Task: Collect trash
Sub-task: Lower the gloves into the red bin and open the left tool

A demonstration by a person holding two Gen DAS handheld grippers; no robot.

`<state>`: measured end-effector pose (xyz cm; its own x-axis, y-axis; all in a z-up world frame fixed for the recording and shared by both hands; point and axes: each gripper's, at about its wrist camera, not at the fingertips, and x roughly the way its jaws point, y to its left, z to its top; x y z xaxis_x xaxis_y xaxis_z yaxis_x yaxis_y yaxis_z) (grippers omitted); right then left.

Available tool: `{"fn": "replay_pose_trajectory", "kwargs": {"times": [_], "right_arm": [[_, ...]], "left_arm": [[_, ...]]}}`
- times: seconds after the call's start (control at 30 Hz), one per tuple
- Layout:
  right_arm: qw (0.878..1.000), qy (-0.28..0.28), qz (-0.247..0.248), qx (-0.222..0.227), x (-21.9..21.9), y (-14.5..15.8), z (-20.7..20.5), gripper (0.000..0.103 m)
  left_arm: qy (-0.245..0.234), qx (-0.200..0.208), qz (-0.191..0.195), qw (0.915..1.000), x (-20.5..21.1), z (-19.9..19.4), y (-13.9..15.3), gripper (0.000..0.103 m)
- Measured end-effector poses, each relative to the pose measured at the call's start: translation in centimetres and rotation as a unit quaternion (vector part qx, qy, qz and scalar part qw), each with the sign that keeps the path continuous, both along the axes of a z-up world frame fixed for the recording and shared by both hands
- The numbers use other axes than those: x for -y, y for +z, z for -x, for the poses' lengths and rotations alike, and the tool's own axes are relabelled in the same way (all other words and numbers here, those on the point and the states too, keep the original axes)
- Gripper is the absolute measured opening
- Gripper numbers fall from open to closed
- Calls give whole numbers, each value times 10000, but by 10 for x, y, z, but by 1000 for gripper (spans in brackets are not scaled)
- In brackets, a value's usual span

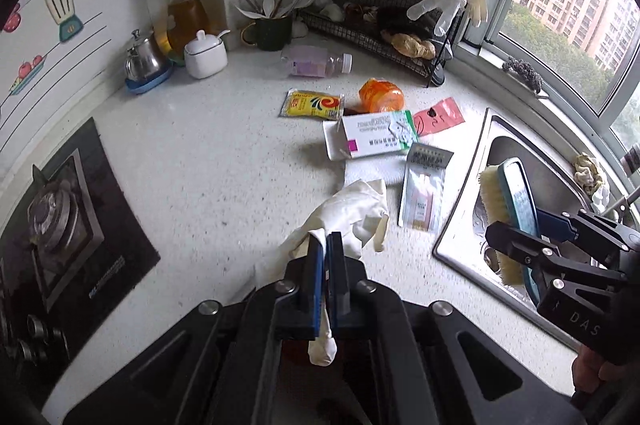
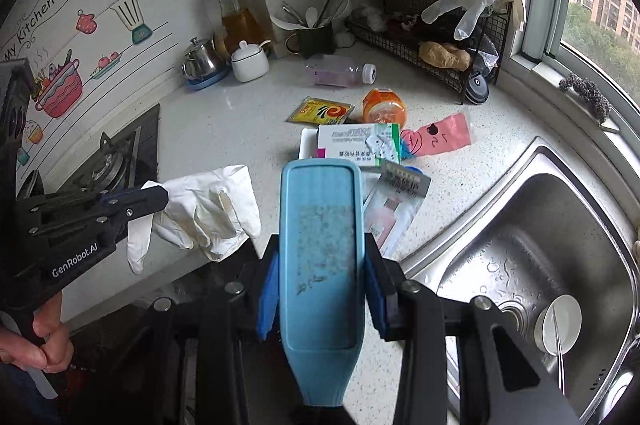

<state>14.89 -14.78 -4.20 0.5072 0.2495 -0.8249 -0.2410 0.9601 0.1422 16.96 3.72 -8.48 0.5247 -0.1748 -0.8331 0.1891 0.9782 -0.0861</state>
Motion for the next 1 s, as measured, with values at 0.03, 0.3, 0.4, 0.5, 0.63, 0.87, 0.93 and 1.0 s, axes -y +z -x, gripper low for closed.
{"fn": "replay_pose_trajectory", "kwargs": {"times": [0.03,0.3,0.4,0.5,0.63,0.87,0.93,1.0], "right_arm": [[10000,32,-14,-28,-3,-3,9,35],[9994,210,42,-255,-30,-32,73,35],[9988,272,88,-386,-39,-52,91,35],[9976,320,138,-593,-46,-79,105,35],[9960,354,226,-790,-54,-124,114,35],[9939,428,434,-920,-67,-231,109,35],[9929,484,504,-964,-71,-265,105,35],[9920,499,481,-1056,-72,-299,100,35]], "left_arm": [[18,-32,-6,10000,-4,11,-4,2],[86,-373,-50,9993,-32,85,-43,2],[144,-646,-17,9978,-43,103,-70,2],[213,-947,11,9953,-50,117,-104,2],[280,-1268,48,9915,-58,130,-159,2],[321,-1787,321,9829,-70,128,-284,2],[357,-1919,350,9801,-72,121,-322,2],[320,-1947,331,9798,-72,114,-356,2]]}}
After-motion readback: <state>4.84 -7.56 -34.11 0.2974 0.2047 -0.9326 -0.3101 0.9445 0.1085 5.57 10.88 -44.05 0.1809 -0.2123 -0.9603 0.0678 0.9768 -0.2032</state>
